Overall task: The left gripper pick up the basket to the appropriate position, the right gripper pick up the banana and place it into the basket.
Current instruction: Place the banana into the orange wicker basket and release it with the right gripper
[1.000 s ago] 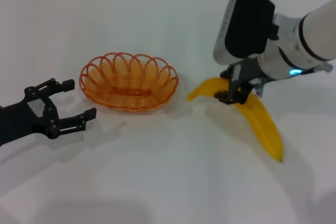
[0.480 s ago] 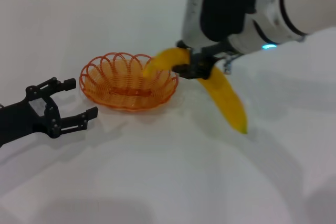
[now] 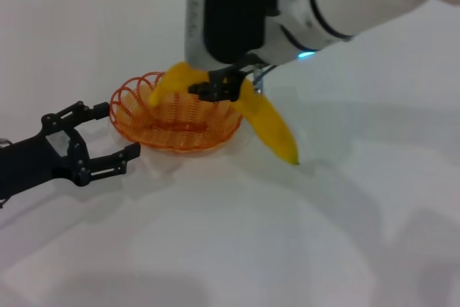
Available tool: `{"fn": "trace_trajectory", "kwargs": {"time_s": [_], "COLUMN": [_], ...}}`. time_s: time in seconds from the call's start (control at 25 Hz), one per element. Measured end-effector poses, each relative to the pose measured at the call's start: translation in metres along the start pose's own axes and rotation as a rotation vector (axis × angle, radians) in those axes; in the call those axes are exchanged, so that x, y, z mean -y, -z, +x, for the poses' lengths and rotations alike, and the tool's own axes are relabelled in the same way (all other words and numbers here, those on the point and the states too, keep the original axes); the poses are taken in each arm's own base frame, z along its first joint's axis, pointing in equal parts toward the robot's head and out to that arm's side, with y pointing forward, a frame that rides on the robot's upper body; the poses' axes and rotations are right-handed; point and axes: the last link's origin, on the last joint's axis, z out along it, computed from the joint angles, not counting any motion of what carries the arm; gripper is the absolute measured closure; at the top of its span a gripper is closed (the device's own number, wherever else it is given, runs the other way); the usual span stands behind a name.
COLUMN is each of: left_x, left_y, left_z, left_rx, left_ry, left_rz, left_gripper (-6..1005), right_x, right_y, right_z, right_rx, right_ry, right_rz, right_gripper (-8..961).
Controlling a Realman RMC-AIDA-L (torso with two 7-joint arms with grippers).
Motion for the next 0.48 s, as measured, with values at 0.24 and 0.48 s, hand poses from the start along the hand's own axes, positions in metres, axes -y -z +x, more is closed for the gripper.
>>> {"fn": "trace_trajectory", "kwargs": {"time_s": [0.24, 0.48], "left_x": [-0.003, -0.004], "left_y": [-0.006, -0.009], "left_z": [-0.003, -0.009], "left_rx": [0.008, 0.027], "left_ry": [0.019, 0.031], "left_rz": [-0.012, 0.002], "left_gripper": [91, 91], "right_x": [-0.001, -0.001], "right_y": [-0.013, -0.015], "right_z": [-0.016, -0.021], "right_rx": [0.004, 0.020], "right_ry": [0.054, 0.061], "right_rz": [0.006, 0.023], "right_gripper": [468, 448]}}
